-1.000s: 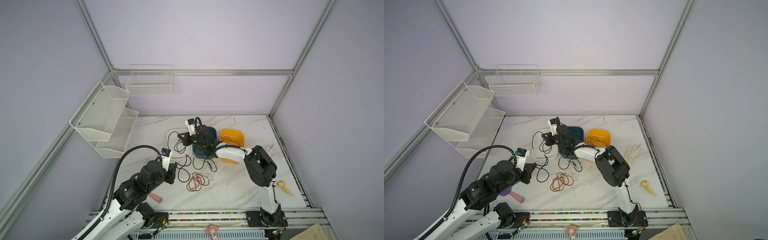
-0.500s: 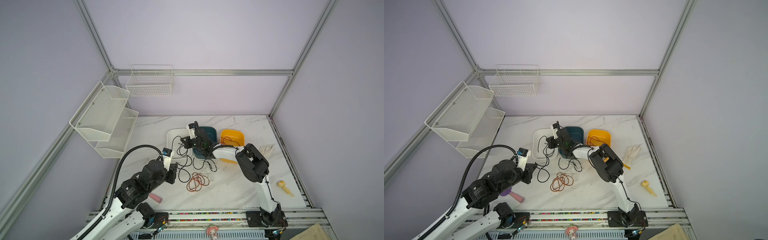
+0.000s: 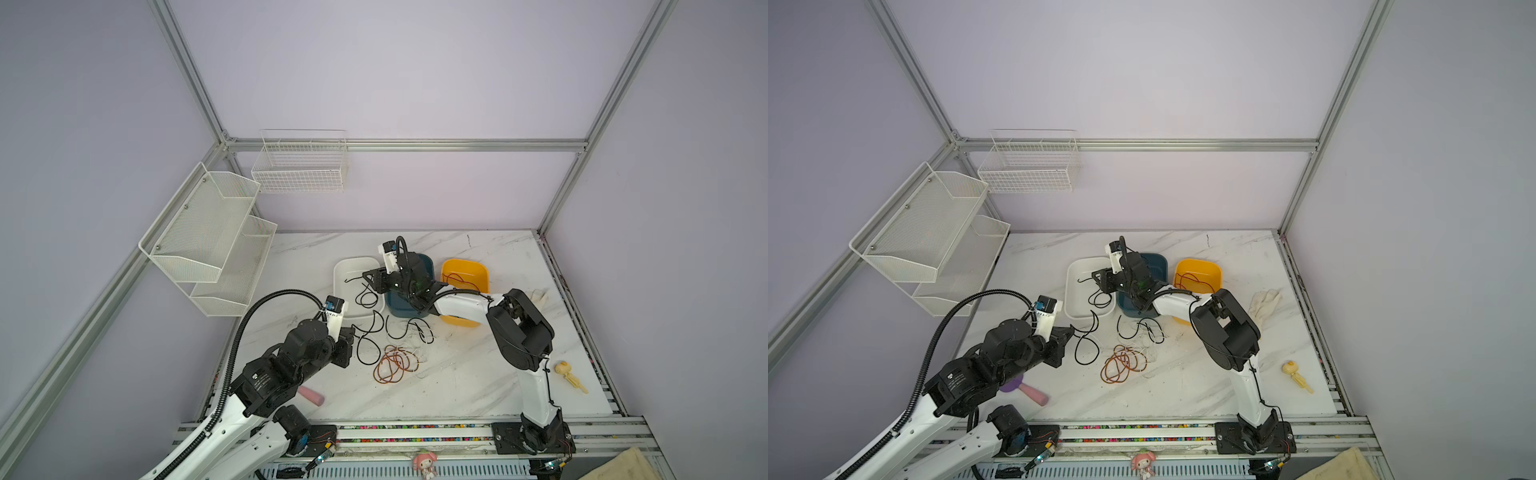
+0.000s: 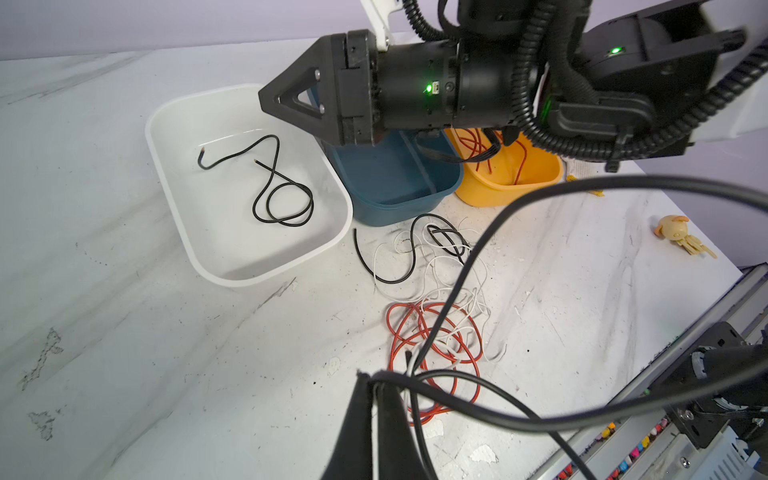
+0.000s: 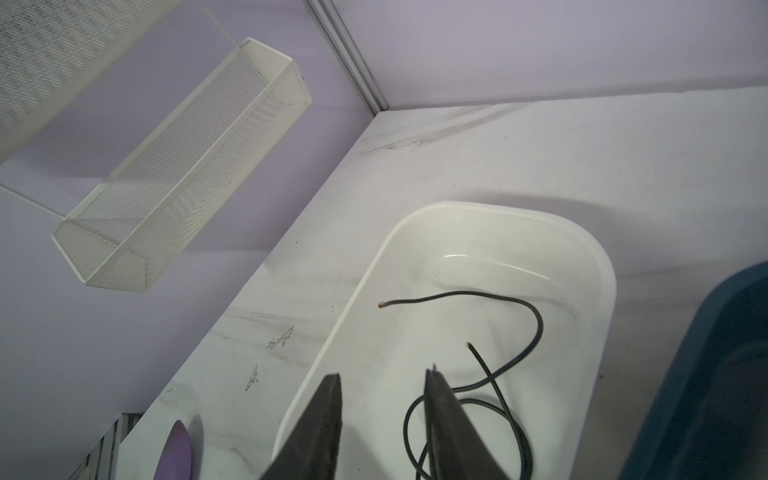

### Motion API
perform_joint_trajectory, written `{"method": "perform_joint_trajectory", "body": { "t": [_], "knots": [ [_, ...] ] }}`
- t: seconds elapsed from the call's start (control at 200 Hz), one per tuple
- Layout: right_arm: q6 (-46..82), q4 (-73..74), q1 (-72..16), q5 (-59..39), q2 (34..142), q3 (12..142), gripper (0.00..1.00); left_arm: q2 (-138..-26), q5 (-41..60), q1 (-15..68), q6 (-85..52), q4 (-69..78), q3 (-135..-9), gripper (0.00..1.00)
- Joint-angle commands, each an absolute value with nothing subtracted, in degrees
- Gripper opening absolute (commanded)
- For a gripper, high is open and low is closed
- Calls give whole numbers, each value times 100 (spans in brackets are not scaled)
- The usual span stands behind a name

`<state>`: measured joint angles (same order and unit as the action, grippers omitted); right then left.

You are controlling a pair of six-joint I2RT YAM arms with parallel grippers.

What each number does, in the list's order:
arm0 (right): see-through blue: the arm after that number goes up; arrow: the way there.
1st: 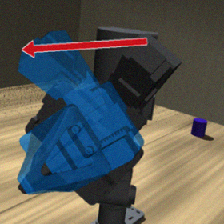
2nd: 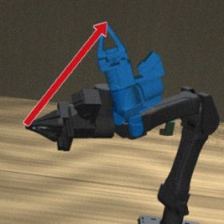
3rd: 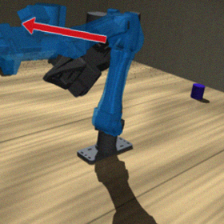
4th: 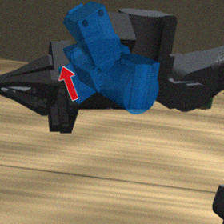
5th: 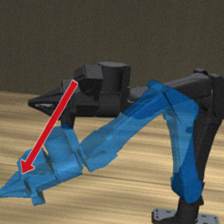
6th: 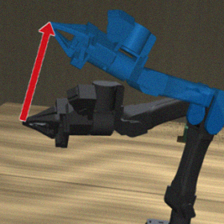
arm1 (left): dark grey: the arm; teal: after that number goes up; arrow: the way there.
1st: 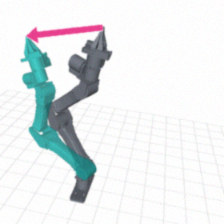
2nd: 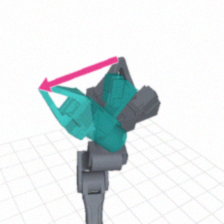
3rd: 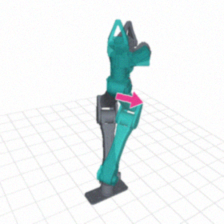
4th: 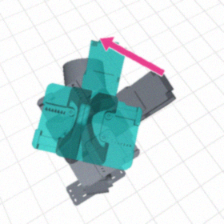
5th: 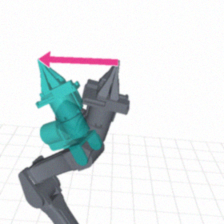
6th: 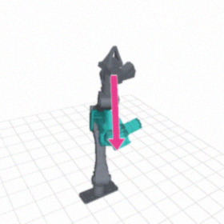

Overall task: Untangle the cables
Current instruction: 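Open the right gripper to release the black wire and withdraw toward the pile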

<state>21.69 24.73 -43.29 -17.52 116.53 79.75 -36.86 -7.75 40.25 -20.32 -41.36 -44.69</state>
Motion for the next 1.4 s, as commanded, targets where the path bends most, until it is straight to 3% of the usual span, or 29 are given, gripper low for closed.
{"method": "perform_joint_trajectory", "body": {
  "t": [0.0,0.195,0.44,0.7,0.985,1.395],
  "knots": [
    [1934,2593,-4307,-1886,11071,7697,39,-3663,-773,3993,-1925,-3999,-4706,0],
    [1766,3008,-4307,-2268,9952,6522,42,-3647,-809,3997,-1916,-3995,-4710,0],
    [2195,4635,-4332,-2582,8387,4134,46,-3629,-787,3959,-1916,-3975,-4711,0],
    [2233,5208,-4825,-2102,7360,2650,49,-3647,-721,3879,-1924,-3964,-4718,0],
    [2080,5378,-5630,-1496,7515,2374,51,-3713,-642,3827,-1923,-3945,-4711,0],
    [2062,5801,-6184,-1142,8850,2906,50,-3683,-572,3794,-1925,-3928,-4693,0]
  ]
}}
